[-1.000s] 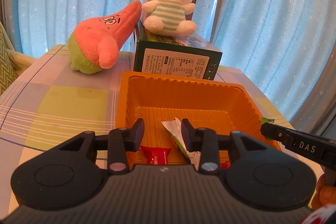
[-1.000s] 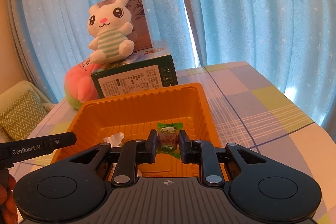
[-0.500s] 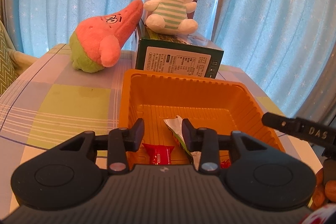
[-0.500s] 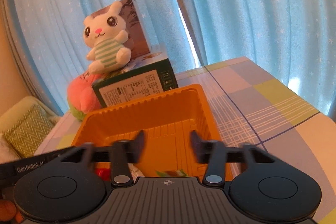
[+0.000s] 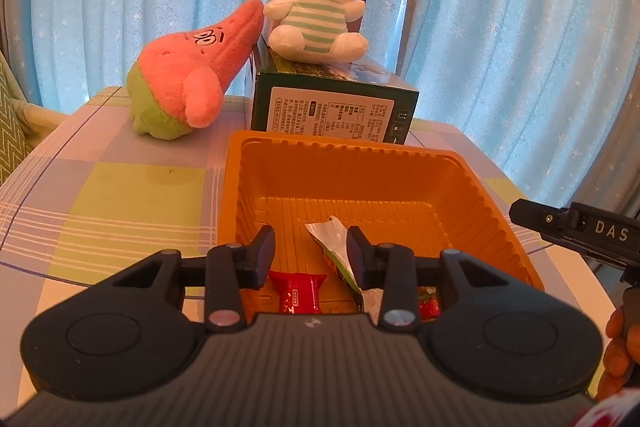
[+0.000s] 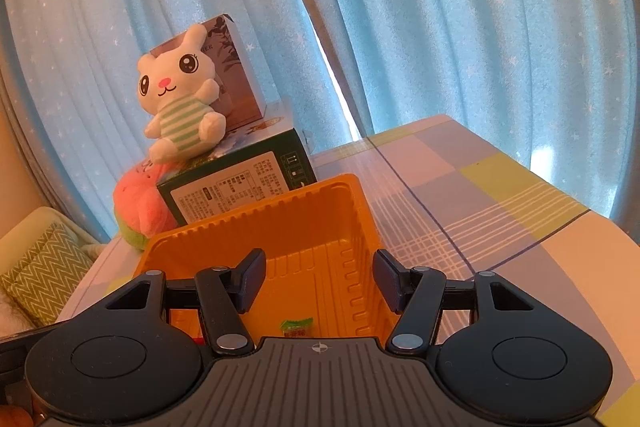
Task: Organize snacks
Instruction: 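Release the red packet from the left tool while the right tool releases the green candy into the tray, then move both tools back from the tray toward the snack pile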
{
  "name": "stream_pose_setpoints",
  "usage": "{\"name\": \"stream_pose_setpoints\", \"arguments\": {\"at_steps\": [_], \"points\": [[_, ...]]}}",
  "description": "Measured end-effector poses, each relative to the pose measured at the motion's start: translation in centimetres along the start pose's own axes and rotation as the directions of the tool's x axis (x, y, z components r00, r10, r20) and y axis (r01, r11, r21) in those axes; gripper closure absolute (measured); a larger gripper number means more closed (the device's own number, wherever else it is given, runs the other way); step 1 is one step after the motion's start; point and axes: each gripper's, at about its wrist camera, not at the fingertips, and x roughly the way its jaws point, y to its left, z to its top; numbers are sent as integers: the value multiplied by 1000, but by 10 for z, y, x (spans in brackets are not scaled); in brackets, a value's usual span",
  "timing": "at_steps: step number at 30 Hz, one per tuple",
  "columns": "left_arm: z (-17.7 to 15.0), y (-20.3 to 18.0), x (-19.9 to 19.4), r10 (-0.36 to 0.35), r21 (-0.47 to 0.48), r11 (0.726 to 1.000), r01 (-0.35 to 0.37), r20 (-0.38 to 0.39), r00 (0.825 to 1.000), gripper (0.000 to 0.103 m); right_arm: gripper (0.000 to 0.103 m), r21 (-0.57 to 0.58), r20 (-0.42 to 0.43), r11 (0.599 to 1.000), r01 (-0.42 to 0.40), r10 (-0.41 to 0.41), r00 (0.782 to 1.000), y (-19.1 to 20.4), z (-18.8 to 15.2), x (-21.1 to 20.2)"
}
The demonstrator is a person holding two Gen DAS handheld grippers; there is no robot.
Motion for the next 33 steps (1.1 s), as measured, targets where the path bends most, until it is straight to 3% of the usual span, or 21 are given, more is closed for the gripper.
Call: {"name": "stream_pose_setpoints", "arguments": {"at_steps": [6,15,19,26,33], "points": [[0,-5,-13,1,12,1000,-1,24,1000,68,44,-67,41,998,14,-11,999,11,-3,-14],[0,-24,-50,-30,31,999,28,65,997,65,44,-82,53,996,21,-16,998,16,-11,-51],[-12,-27,-74,-40,18,999,39,62,997,58,44,-87,44,996,25,-21,999,19,-21,-77],[-44,-26,-126,-36,-20,999,36,23,999,55,44,-84,12,996,33,-32,999,21,-46,-132],[-75,-27,-187,-45,-27,999,45,-11,999,47,43,-56,-57,998,40,-43,997,23,-80,-192]]}}
